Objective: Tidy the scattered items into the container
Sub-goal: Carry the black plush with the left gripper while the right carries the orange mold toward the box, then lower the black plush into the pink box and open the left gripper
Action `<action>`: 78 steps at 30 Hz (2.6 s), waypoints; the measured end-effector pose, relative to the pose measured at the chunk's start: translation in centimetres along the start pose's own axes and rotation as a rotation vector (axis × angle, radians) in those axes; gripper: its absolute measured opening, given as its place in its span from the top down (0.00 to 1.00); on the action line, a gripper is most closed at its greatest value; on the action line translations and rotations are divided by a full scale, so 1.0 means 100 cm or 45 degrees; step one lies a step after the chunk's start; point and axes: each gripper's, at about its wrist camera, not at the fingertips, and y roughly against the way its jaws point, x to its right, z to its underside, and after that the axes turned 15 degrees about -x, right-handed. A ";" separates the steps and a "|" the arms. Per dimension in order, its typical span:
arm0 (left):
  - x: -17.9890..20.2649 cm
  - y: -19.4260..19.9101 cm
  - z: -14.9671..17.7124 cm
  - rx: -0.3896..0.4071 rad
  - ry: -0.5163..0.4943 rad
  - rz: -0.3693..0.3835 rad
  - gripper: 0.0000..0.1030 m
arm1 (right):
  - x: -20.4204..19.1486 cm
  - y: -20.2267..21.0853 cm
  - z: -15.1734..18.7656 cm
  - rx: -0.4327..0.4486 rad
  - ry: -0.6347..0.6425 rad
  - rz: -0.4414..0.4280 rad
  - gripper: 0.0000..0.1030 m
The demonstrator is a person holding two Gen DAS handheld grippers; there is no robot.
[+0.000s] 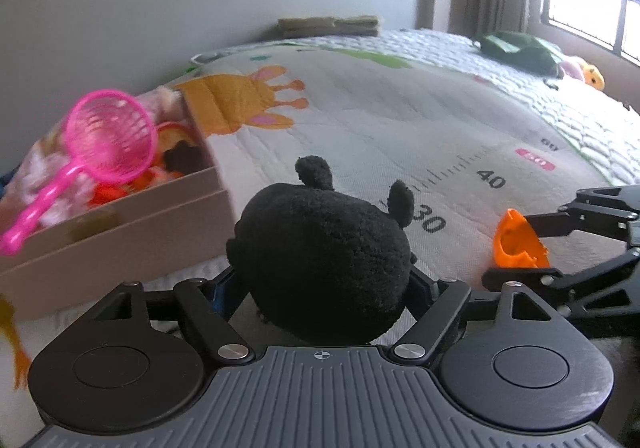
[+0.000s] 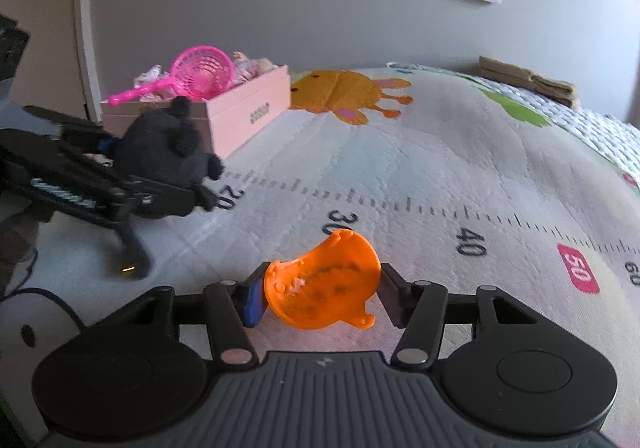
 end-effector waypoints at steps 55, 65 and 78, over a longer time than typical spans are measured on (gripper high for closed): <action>-0.111 0.139 0.002 0.392 0.198 -0.172 0.18 | -0.127 0.014 -0.135 0.346 0.471 -0.061 0.46; -0.139 0.092 -0.095 0.398 0.251 -0.079 0.14 | -0.117 -0.054 -0.187 0.316 0.420 -0.108 0.38; -0.159 0.066 -0.069 0.293 0.303 -0.168 0.06 | -0.084 -0.055 -0.143 0.177 0.324 -0.155 0.22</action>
